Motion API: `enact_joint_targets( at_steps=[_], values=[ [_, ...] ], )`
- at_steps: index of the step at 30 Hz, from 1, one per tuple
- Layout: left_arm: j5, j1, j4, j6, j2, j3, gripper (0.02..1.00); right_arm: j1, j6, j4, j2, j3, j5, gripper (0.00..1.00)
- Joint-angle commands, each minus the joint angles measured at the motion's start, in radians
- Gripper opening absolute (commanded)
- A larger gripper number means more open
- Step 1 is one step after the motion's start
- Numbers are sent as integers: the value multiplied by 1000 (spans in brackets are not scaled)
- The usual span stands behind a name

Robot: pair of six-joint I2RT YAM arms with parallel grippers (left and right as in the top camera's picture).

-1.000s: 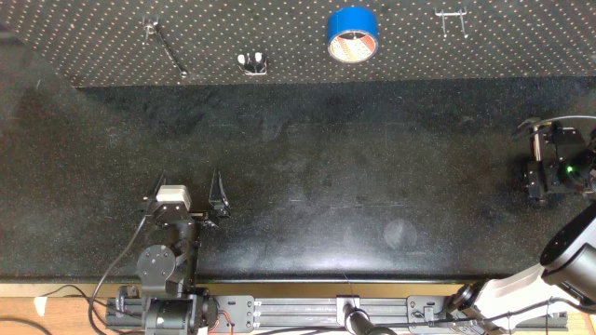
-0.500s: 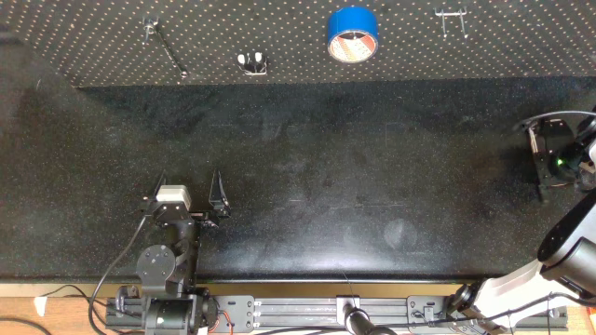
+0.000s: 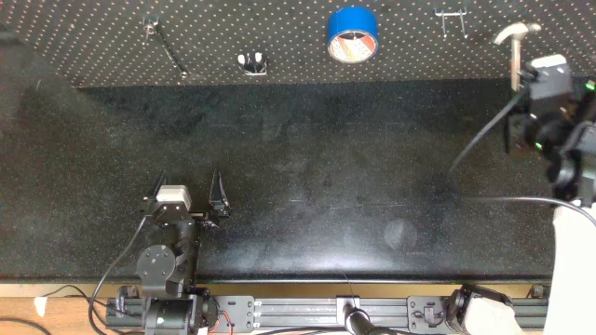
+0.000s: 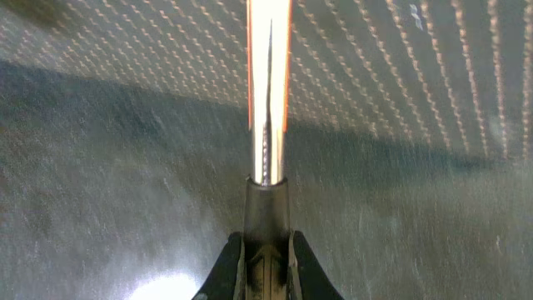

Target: Place Tools Onto Pegboard

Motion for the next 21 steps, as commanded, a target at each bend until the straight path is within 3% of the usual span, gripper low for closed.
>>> enact_joint_targets(
  at_steps=[1, 4, 15, 16, 17, 18, 21],
  values=[
    [7, -4, -7, -2, -8, -2, 996, 142, 36, 85, 31, 6, -21, 75],
    [7, -4, -7, -2, -8, -2, 993, 185, 41, 115, 108, 6, -21, 77],
    [8, -4, -7, -2, -8, -2, 993, 184, 80, 230, 292, 6, -21, 77],
    [8, -4, -7, -2, -8, -2, 996, 184, 80, 219, 294, 6, -21, 251],
    [7, -4, -7, -2, -8, -2, 996, 184, 80, 220, 294, 6, -20, 658],
    [7, -4, -7, -2, -8, -2, 993, 184, 79, 221, 294, 6, -14, 976],
    [8, -4, -7, -2, -8, -2, 993, 184, 80, 325, 255, -77, -18, 976]
  ],
)
